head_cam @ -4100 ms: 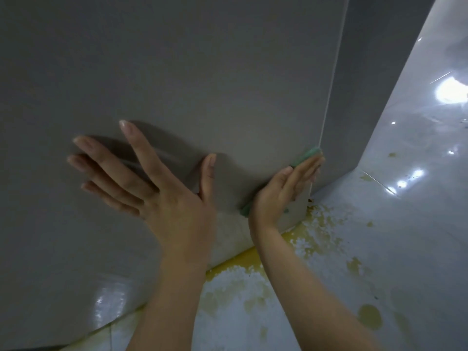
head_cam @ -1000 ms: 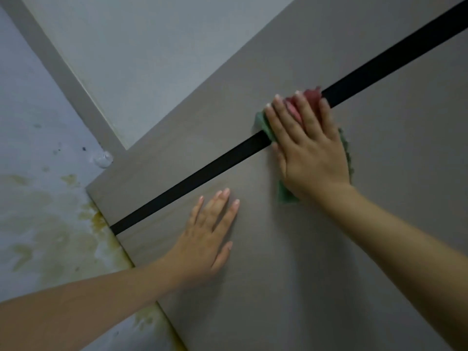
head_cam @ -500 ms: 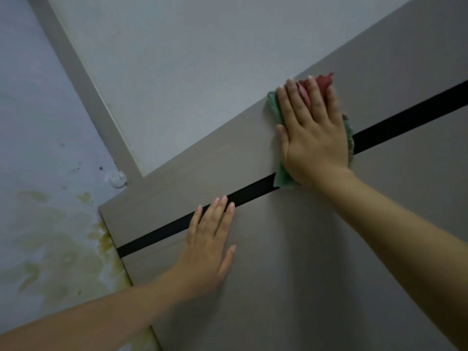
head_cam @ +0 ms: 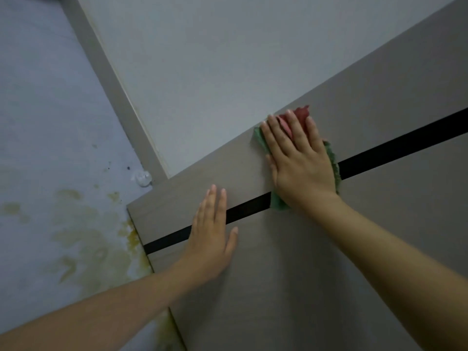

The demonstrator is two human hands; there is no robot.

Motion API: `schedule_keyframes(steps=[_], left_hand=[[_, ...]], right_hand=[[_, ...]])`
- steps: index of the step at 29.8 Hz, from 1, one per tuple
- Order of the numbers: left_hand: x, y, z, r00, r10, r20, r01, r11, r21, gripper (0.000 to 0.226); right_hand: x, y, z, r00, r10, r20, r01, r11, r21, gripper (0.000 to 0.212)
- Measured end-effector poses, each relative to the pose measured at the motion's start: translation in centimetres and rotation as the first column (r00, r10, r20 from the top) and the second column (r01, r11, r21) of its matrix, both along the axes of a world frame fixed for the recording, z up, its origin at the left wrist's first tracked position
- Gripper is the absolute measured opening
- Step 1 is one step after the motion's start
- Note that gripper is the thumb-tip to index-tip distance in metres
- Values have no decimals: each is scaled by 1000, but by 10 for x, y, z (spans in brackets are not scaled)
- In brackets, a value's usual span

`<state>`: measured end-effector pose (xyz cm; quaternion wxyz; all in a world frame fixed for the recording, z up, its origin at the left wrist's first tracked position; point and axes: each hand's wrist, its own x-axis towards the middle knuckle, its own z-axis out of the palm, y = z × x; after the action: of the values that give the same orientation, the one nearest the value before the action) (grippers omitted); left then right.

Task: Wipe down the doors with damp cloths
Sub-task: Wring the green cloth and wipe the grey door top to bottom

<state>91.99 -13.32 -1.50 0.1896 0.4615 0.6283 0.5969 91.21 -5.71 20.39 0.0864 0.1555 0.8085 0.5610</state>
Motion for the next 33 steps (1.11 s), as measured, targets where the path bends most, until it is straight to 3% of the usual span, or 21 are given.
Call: schedule_keyframes(steps=[2,5,9,13,17,21,25,28,33], left_hand=[[-9,2,-4,999,14,33,-14,1000,0,74],[-14,1,-9,999,11,30,-11,1000,4,74],[-22,0,-19,991,48,123,-40,997,-73,76],[-39,2,-28,982,60,177,-40,992,-116,77],[-57,5,-37,966,111,233,-71,983,-172,76],[-69,1,-53,966,115,233,-62,973,-223,75],[-86,-1,-67,970,75,232,-34,984,-177,68],[-106,8,-72,964,-26,265,58,992,-116,58],[-130,35,-63,885,-136,445,187,980,-71,42]], right_hand=[[-13,1,-26,1000,-21,22,22,999,-27,56],[0,-5,-70,971,-44,235,61,996,-68,58],[40,-21,-80,920,-41,390,100,986,-133,57],[27,-15,-72,949,-46,313,79,992,-95,57],[-19,-1,-106,970,-22,243,47,994,-98,59],[-6,-8,-167,889,12,458,49,991,-122,65],[39,-23,-177,762,17,648,146,969,-197,63],[34,-17,-164,809,10,588,125,974,-190,61],[10,-11,-178,854,-14,520,137,971,-199,62]])
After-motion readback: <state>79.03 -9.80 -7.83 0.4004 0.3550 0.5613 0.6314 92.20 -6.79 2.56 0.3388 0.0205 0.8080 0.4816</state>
